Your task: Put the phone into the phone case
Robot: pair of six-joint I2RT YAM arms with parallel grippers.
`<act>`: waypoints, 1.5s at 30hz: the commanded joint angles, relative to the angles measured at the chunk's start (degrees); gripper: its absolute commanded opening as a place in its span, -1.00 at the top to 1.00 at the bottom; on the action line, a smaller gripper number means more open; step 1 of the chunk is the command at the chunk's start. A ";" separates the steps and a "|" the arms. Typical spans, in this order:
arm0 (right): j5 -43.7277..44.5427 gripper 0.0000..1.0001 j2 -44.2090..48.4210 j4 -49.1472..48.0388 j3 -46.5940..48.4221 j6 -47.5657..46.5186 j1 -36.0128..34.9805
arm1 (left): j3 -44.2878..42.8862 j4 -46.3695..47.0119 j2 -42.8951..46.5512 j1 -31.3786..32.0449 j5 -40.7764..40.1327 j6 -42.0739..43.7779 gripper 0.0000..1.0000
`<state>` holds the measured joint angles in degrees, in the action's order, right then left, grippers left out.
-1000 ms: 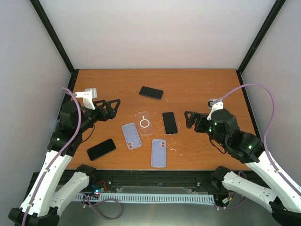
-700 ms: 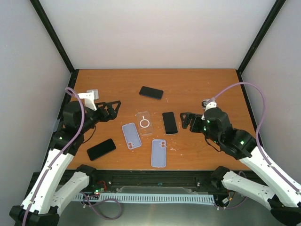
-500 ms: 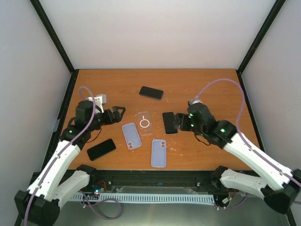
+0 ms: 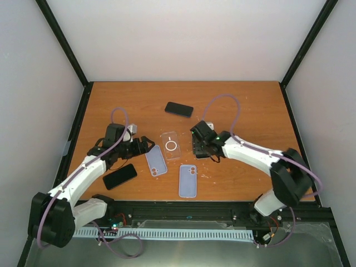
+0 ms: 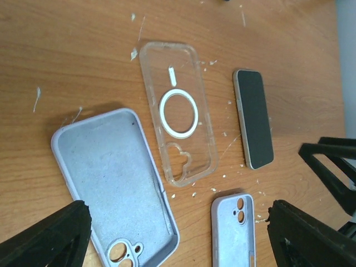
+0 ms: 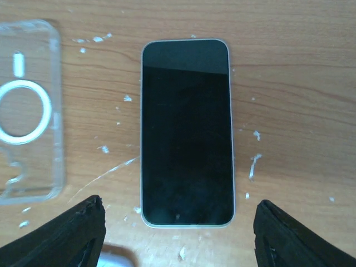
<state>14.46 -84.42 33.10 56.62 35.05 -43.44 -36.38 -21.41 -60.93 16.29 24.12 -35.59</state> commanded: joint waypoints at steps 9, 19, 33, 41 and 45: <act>2.52 -0.57 -16.50 -5.82 6.27 -6.78 2.38 | 2.69 4.79 -3.07 0.40 0.80 -1.26 -0.71; -0.38 -0.64 -20.36 -8.16 5.92 -9.11 4.24 | 3.74 7.88 -8.91 0.42 -1.01 -2.59 -0.58; 1.15 -0.62 -22.85 -6.92 6.14 -10.23 4.37 | 4.99 11.35 -14.88 0.40 -1.89 -2.76 -0.48; 0.96 -0.73 -22.19 -7.12 4.91 -10.31 4.74 | 5.54 15.40 -18.71 0.40 0.50 -2.90 -0.34; -2.12 -0.68 -21.67 -9.03 3.49 -10.49 5.40 | 6.03 17.75 -19.41 0.45 3.76 -2.99 -0.31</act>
<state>14.04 -105.93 24.47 62.06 25.23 -38.89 -30.59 -8.03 -79.61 16.29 24.34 -38.35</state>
